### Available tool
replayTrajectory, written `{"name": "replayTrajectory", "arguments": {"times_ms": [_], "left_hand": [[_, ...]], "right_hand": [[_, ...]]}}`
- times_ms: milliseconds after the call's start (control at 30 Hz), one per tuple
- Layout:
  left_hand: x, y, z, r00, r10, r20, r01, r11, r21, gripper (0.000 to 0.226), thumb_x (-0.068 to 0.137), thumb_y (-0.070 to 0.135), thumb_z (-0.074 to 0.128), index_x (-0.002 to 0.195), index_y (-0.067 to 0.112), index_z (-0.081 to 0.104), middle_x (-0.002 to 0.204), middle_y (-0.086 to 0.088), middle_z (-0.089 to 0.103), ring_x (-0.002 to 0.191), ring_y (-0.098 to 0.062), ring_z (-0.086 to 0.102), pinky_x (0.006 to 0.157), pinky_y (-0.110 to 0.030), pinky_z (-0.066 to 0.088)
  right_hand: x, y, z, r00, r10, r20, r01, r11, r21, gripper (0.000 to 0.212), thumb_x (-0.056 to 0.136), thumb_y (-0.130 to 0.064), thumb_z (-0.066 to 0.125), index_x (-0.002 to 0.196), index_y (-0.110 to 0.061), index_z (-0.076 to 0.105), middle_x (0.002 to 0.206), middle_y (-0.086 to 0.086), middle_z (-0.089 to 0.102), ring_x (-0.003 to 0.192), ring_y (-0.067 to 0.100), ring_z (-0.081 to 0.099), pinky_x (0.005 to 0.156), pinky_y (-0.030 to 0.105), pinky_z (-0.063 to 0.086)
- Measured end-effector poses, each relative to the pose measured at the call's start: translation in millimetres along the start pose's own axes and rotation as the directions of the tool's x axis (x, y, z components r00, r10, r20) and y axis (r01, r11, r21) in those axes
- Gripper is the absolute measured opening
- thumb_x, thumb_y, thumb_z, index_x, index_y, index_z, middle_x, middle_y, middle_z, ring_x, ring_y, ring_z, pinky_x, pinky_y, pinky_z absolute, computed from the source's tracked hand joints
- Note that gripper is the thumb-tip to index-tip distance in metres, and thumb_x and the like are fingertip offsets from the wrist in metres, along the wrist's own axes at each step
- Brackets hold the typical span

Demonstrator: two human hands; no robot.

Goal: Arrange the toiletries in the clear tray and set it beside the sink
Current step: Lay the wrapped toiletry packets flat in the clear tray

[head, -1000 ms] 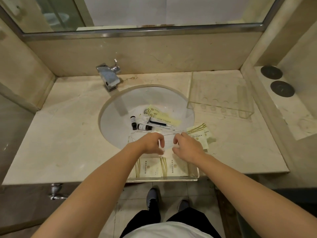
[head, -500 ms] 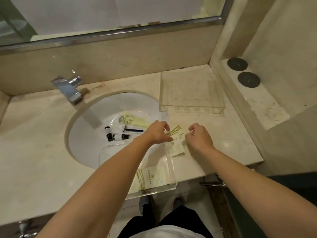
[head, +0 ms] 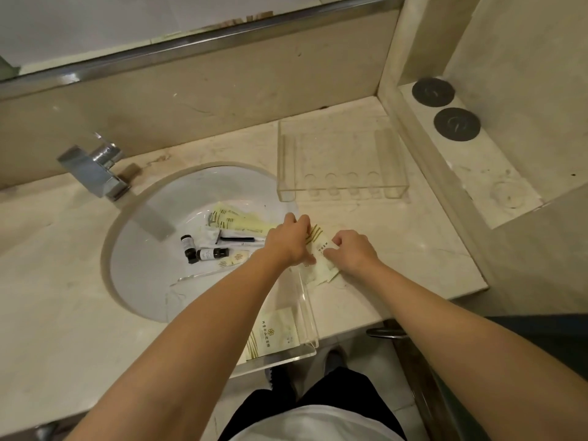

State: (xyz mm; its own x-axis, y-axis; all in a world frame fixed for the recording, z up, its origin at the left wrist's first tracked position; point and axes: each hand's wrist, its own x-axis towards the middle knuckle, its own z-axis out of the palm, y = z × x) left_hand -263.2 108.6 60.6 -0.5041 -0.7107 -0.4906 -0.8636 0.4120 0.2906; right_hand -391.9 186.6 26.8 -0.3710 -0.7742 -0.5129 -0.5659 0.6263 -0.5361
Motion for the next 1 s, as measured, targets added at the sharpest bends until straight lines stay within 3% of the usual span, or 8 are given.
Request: {"name": "replayTrajectory", "arguments": {"times_ms": [100,167,233,433,600,800,900,1000], "left_hand": [[1,-4,-11,0.998,0.038,0.054,-0.033,0.995,-0.092,0.046,0.07,0.027,0.082,0.095,0.016,0.046,0.097,-0.004,0.052,0.082,-0.023,0.054,0.071,-0.033,0.049],[0,-8,-21,0.994,0.067,0.087,-0.05,0.981,-0.185,0.039,0.074,0.021,0.08,0.081,0.018,0.042,0.081,0.0,0.052,0.07,-0.018,0.049,0.058,-0.026,0.04],[-2,-12,-31,0.995,0.086,0.052,-0.07,0.966,-0.247,0.036,0.076,0.016,0.078,0.08,0.017,0.043,0.077,0.003,0.05,0.067,-0.015,0.046,0.054,-0.024,0.036],[-14,-21,-59,0.981,0.05,-0.188,-0.124,0.905,-0.407,0.026,0.083,0.009,0.071,0.108,0.01,0.066,0.098,-0.001,0.06,0.088,-0.016,0.055,0.078,-0.025,0.047],[-37,-39,-71,0.975,-0.015,-0.224,-0.09,0.887,-0.452,0.019,0.086,0.008,0.067,0.105,0.008,0.07,0.101,-0.006,0.067,0.091,-0.019,0.061,0.077,-0.025,0.049],[-73,-76,-67,0.96,-0.125,-0.25,-0.017,0.866,-0.5,0.01,0.087,0.007,0.063,0.094,0.015,0.064,0.103,-0.008,0.068,0.095,-0.024,0.064,0.079,-0.038,0.056],[-92,-94,-58,0.96,-0.175,-0.219,0.027,0.836,-0.548,0.01,0.089,0.006,0.06,0.094,0.015,0.061,0.1,-0.005,0.063,0.092,-0.024,0.061,0.074,-0.038,0.054],[-109,-112,-49,0.968,-0.202,-0.152,0.088,0.833,-0.546,0.015,0.087,0.004,0.06,0.099,0.012,0.06,0.108,-0.008,0.06,0.1,-0.026,0.061,0.087,-0.04,0.055]], "right_hand": [[-1,1,-11,0.998,-0.04,-0.048,0.042,0.998,0.044,0.021,0.084,-0.031,0.06,0.069,-0.021,0.049,0.07,-0.004,0.057,0.07,0.023,0.056,0.06,0.034,0.043],[-2,-1,-21,0.996,-0.05,-0.08,0.063,0.983,0.172,0.011,0.088,-0.022,0.058,0.081,-0.014,0.056,0.078,-0.003,0.06,0.068,0.015,0.056,0.055,0.027,0.044],[-4,-6,-32,0.989,-0.067,-0.128,0.098,0.962,0.256,0.005,0.089,-0.017,0.056,0.086,-0.013,0.056,0.079,-0.004,0.058,0.064,0.007,0.05,0.051,0.021,0.038],[-10,-28,-44,0.944,-0.128,-0.303,0.22,0.93,0.293,0.007,0.089,-0.013,0.054,0.094,-0.009,0.051,0.082,0.0,0.058,0.067,0.015,0.053,0.054,0.029,0.042],[-14,-51,-40,0.914,-0.209,-0.348,0.307,0.917,0.254,0.02,0.086,-0.01,0.055,0.102,-0.021,0.055,0.102,0.002,0.065,0.087,0.024,0.062,0.068,0.04,0.055],[-26,-74,-23,0.916,-0.302,-0.264,0.367,0.895,0.254,0.027,0.087,-0.008,0.054,0.112,-0.02,0.059,0.102,0.001,0.065,0.09,0.023,0.064,0.074,0.04,0.056],[-35,-82,-10,0.932,-0.328,-0.153,0.358,0.898,0.256,0.02,0.085,-0.005,0.054,0.098,-0.018,0.059,0.095,0.003,0.063,0.084,0.021,0.06,0.063,0.03,0.048],[-42,-86,3,0.942,-0.337,-0.001,0.324,0.905,0.276,0.015,0.084,-0.003,0.056,0.085,-0.018,0.058,0.091,0.003,0.062,0.08,0.019,0.057,0.059,0.025,0.043]]}}
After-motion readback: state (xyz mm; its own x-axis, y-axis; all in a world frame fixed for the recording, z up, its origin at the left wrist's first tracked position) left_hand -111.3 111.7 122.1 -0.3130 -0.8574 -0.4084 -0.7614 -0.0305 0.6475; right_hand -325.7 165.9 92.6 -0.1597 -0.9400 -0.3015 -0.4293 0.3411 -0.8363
